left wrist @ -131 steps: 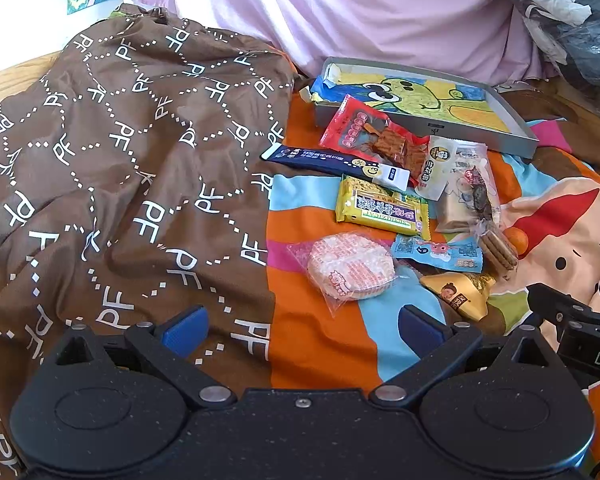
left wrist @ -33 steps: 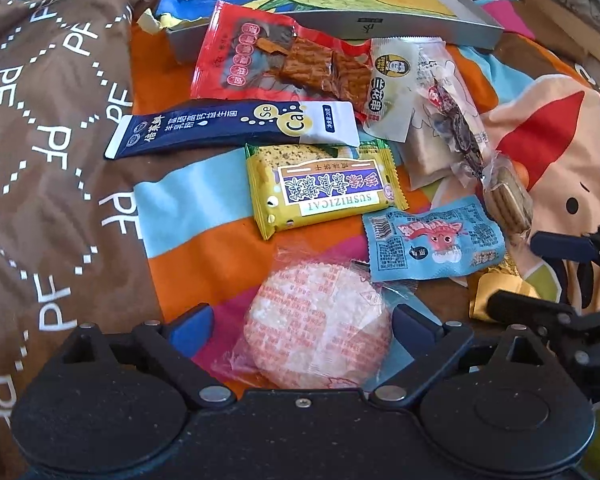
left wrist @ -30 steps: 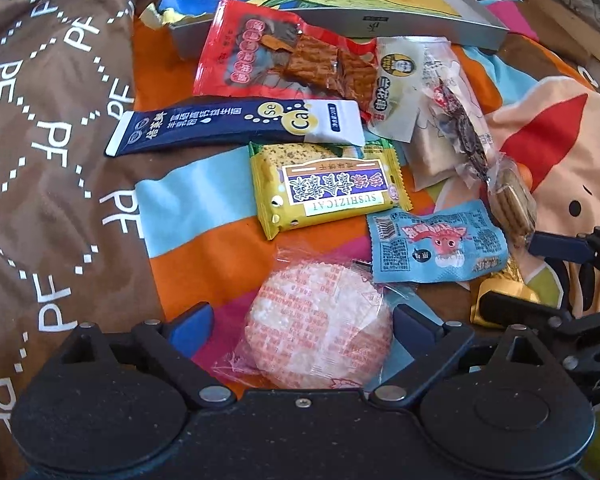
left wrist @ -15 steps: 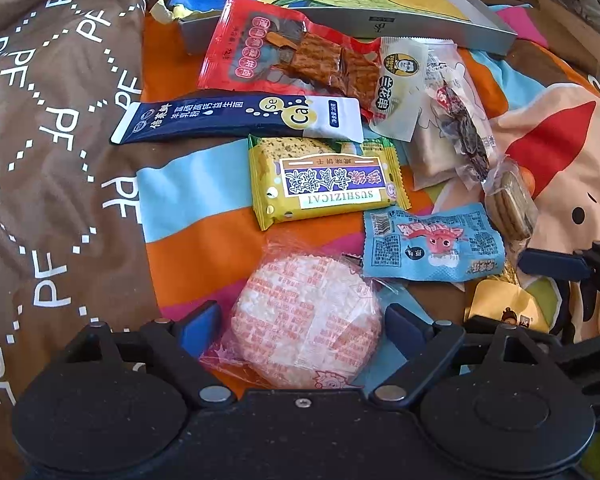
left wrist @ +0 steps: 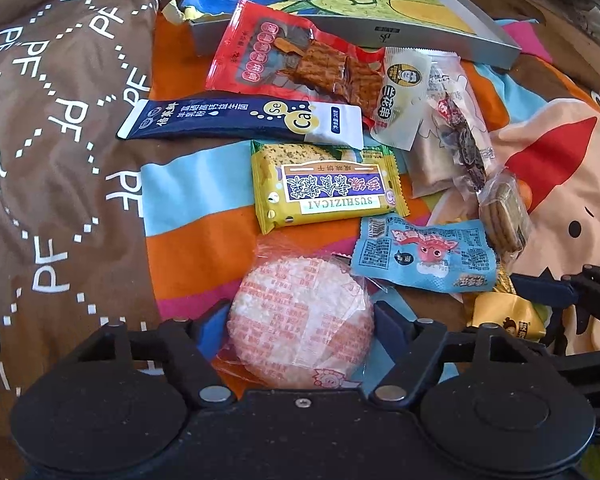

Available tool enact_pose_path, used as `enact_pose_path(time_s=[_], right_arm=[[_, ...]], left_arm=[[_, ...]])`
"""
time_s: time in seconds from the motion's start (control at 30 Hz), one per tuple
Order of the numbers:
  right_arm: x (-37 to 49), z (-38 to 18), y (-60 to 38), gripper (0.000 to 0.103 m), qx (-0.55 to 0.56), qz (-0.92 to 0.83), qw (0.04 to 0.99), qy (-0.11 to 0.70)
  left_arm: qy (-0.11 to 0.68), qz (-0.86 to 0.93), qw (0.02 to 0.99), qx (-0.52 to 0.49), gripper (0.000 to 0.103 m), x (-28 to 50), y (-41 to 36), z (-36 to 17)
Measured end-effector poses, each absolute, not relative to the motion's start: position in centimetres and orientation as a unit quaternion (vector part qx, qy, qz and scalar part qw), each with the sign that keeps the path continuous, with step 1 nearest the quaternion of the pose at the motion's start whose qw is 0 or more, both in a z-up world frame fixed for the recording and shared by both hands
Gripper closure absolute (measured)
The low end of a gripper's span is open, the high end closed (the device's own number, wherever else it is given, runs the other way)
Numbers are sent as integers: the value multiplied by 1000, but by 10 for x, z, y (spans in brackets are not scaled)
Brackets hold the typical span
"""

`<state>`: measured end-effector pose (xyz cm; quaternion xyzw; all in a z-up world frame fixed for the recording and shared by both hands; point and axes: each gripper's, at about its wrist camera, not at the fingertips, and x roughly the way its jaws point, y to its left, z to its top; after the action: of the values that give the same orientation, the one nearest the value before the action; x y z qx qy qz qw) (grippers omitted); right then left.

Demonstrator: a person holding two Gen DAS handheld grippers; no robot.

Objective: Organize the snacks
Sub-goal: 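Lower the left gripper onto the pink round wafer cake and close, then carry the wafer cake into the tray with left while right carries gold candy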

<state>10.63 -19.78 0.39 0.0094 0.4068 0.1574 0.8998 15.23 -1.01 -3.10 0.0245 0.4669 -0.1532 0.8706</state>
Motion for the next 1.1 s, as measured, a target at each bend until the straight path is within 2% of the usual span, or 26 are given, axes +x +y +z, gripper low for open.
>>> enact_pose_path(time_s=[0.17, 0.57, 0.7, 0.8, 1.1], right_arm=[[94, 10, -206, 39, -4, 164, 897, 411], [104, 3, -205, 21, 10, 163, 899, 406], [103, 1, -206, 33, 9, 155, 901, 406], [101, 2, -206, 38, 8, 159, 900, 405], [84, 9, -196, 41, -9, 214, 890, 404]], left_arm=[[480, -146, 865, 7, 27, 140, -14, -27], [481, -158, 862, 27, 22, 137, -21, -29], [476, -160, 864, 36, 24, 134, -23, -29], [474, -156, 866, 37, 27, 133, -22, -28], [477, -157, 865, 9, 28, 119, -18, -18]])
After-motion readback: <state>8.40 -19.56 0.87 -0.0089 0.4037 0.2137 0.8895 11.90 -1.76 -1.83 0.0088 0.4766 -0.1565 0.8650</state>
